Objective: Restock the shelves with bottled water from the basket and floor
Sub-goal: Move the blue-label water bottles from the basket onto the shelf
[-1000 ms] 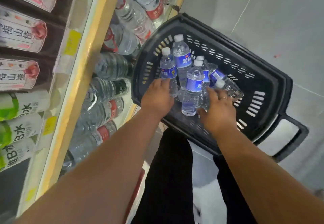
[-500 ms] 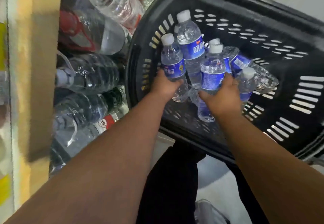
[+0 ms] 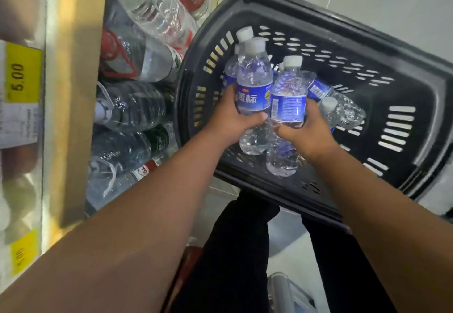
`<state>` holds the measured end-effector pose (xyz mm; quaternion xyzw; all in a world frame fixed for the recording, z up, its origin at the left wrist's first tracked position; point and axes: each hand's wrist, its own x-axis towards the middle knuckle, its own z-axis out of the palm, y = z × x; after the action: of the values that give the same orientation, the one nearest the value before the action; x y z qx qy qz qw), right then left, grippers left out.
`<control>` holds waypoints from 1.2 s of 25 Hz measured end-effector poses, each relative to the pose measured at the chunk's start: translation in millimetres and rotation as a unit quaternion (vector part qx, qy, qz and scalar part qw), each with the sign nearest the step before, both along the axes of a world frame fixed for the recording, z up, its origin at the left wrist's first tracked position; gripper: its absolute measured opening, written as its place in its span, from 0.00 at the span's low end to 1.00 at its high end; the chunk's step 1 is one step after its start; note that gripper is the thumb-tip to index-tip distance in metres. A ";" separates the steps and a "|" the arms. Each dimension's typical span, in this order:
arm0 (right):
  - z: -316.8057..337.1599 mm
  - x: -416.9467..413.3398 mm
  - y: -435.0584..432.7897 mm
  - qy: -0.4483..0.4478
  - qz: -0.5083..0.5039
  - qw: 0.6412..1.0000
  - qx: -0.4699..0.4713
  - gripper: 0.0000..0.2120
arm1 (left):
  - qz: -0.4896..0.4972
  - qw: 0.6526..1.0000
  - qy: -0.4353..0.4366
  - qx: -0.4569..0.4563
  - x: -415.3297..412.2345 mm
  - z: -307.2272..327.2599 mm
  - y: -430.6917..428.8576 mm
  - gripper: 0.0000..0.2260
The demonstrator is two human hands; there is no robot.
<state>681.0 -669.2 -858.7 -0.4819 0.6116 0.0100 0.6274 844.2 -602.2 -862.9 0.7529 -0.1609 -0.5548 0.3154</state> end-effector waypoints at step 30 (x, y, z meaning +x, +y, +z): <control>538.2 -97.5 34.2 -0.224 0.352 0.905 0.082 0.31 | 0.456 0.875 0.043 -0.158 -228.4 580.0 156.3 0.21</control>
<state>583.5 -635.0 -320.5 -0.6023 0.2429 0.1716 0.7408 615.8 -445.9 -282.9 0.6581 0.1285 -0.3484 0.6550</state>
